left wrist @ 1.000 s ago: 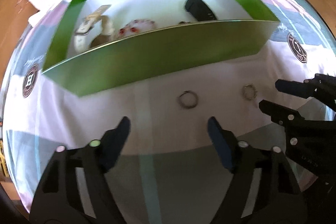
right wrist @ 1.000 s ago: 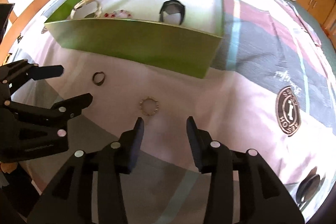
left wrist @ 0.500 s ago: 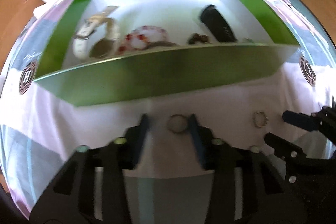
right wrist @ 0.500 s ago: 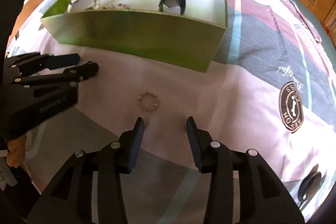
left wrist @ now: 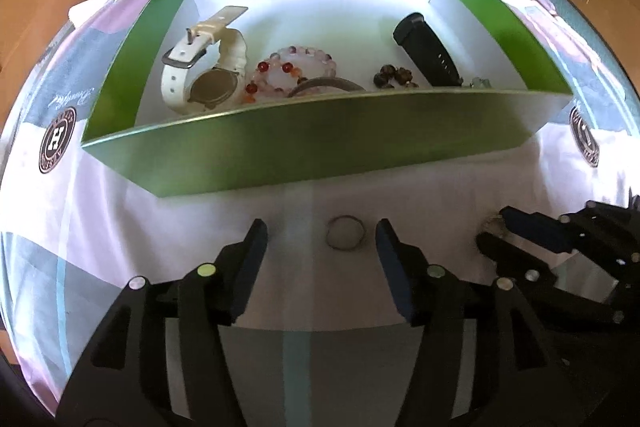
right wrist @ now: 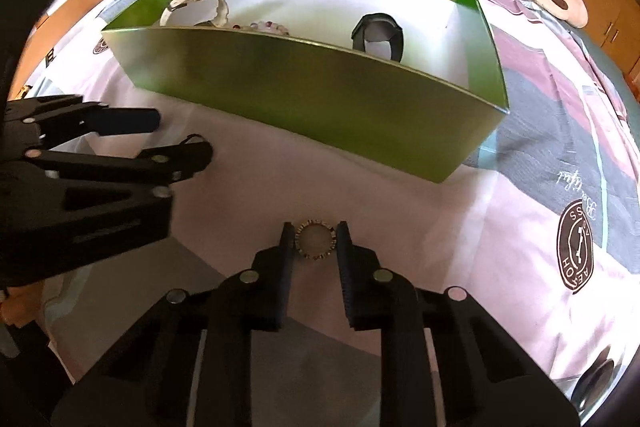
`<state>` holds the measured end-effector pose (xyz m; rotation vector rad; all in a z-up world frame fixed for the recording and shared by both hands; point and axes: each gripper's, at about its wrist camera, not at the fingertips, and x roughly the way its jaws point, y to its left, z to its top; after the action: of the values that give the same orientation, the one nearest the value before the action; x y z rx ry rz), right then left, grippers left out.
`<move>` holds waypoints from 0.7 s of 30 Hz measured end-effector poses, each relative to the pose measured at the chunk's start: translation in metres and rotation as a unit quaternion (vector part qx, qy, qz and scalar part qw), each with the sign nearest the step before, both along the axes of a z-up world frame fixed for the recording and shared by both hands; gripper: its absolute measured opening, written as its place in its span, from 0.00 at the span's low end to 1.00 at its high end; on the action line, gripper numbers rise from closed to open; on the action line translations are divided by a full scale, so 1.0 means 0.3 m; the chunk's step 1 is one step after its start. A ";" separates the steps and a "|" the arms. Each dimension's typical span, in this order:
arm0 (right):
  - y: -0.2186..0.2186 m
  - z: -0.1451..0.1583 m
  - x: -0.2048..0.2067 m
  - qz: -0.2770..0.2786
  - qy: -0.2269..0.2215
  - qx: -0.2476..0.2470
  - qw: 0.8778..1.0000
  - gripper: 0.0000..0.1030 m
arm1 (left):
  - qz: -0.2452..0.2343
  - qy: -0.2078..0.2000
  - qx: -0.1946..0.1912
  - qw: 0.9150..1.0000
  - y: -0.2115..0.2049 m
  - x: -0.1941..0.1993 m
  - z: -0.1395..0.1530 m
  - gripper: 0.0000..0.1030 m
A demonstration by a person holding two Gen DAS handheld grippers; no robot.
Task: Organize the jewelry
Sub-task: 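Grasp the small dark ring with the left gripper while the right grasps the gold beaded ring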
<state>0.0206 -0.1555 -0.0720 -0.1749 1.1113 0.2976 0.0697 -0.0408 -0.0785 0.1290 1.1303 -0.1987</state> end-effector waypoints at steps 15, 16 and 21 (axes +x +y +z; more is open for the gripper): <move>-0.005 -0.003 -0.023 0.002 0.015 0.005 1.000 0.38 | -0.013 -0.007 0.011 1.000 -0.006 -0.032 -0.021 0.64; -0.004 -0.003 -0.024 0.003 0.012 0.004 1.000 0.38 | -0.017 -0.011 0.017 1.000 -0.012 -0.035 -0.023 0.64; 0.002 -0.008 -0.023 0.007 0.006 0.002 1.000 0.37 | -0.020 -0.010 0.020 1.000 -0.009 -0.044 -0.022 0.64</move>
<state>0.0136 -0.1549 -0.0744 -0.1783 1.1217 0.3127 0.0564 -0.0434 -0.0851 0.1900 1.1132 -0.2100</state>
